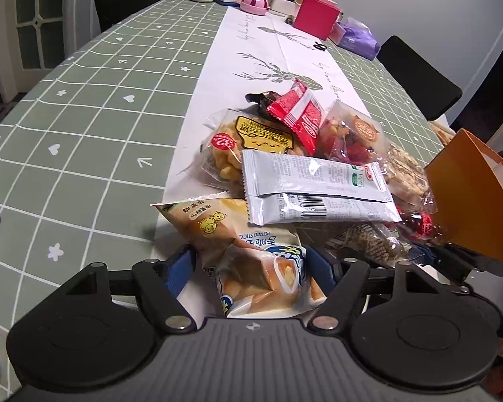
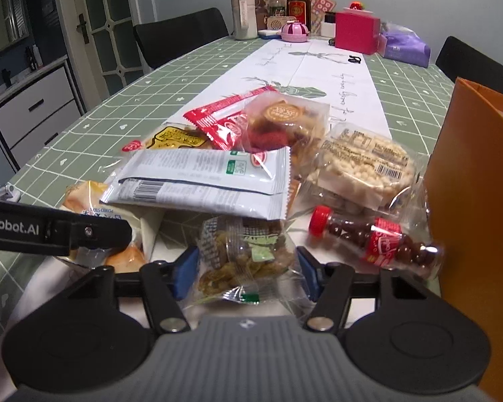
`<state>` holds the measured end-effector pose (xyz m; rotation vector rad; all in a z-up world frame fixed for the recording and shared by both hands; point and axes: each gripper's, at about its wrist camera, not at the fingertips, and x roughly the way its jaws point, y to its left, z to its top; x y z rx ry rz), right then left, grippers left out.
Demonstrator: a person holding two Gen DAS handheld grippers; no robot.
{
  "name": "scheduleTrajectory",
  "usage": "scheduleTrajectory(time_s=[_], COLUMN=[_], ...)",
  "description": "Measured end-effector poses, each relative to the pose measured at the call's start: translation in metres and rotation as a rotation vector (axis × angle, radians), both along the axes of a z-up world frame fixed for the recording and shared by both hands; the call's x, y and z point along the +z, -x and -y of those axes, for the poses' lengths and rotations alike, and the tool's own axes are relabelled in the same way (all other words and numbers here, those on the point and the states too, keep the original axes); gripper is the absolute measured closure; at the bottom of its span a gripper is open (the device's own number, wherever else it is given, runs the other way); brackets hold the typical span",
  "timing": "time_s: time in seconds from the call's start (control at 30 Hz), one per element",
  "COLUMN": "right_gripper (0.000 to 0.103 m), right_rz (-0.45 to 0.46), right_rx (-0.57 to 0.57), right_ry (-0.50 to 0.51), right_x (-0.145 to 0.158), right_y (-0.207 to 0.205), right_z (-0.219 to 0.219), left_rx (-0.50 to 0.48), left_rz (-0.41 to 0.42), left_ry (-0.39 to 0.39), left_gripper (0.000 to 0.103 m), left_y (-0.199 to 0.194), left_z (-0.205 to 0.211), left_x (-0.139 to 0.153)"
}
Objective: Organize snacks
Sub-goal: 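Grasp the potato-chip bag with the left gripper while the right grasps a nut bag, then carry both bags over the orange box and open both grippers to drop them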
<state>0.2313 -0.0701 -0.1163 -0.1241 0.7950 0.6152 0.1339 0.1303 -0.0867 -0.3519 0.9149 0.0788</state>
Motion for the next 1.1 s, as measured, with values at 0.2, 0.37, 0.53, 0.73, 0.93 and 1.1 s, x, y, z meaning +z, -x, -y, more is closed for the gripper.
scheduleTrajectory(time_s=[0.2, 0.37, 0.53, 0.73, 0.93, 1.1], right_gripper=[0.045, 0.048, 0.048, 0.05, 0.051, 0.051], right_rz=[0.011, -0.008, -0.02, -0.062, -0.038, -0.017], right_rx=[0.007, 0.001, -0.013, -0.049, -0.053, -0.048], right_ry=[0.055, 0.063, 0.058, 0.037, -0.005, -0.044], right_x=[0.001, 0.004, 0.005, 0.01, 0.029, 0.05], right_y=[0.014, 0.029, 0.05, 0.066, 0.088, 0.1], right_z=[0.003, 0.017, 0.035, 0.056, 0.076, 0.091], left_rx=[-0.064, -0.115, -0.109, -0.137, -0.178, -0.212], left_rz=[-0.027, -0.049, -0.038, -0.003, 0.038, 0.082], left_ry=[0.002, 0.011, 0.007, -0.077, -0.144, -0.209], left_gripper=[0.027, 0.03, 0.038, 0.053, 0.055, 0.056], left_y=[0.001, 0.008, 0.021, 0.04, 0.061, 0.078], left_z=[0.012, 0.022, 0.035, 0.061, 0.076, 0.088], left_x=[-0.002, -0.003, -0.002, 0.009, 0.029, 0.054])
